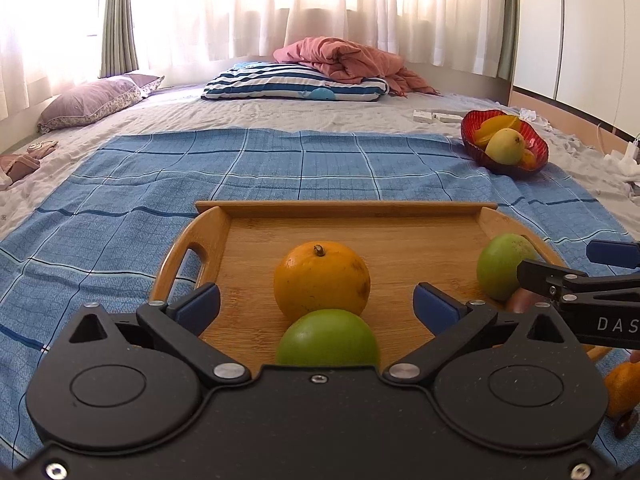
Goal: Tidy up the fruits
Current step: 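Lower both fruits onto the tray and open both grippers, then withdraw both grippers from the tray toward the red tomato and small orange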
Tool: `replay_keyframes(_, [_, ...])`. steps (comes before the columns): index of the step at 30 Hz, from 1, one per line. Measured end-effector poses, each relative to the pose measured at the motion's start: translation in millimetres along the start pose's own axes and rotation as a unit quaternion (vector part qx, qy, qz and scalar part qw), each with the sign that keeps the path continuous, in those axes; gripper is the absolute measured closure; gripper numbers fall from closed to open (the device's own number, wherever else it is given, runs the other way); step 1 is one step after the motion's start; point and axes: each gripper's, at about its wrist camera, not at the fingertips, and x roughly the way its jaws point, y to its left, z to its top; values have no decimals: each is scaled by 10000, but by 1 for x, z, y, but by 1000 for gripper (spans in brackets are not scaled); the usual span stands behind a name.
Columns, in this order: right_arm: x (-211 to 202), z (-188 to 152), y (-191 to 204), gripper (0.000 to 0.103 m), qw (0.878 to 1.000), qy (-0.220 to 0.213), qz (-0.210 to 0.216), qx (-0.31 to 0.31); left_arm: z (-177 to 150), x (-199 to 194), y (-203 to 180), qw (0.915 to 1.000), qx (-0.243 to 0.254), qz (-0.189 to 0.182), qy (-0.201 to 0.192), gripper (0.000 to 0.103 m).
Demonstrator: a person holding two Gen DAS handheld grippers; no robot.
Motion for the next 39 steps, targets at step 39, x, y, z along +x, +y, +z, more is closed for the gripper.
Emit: replay_keyframes(39, [-84, -85, -20, 0, 9954, -937, -104, 197, -77, -68, -4, 9993, -27, -261, -250, 0])
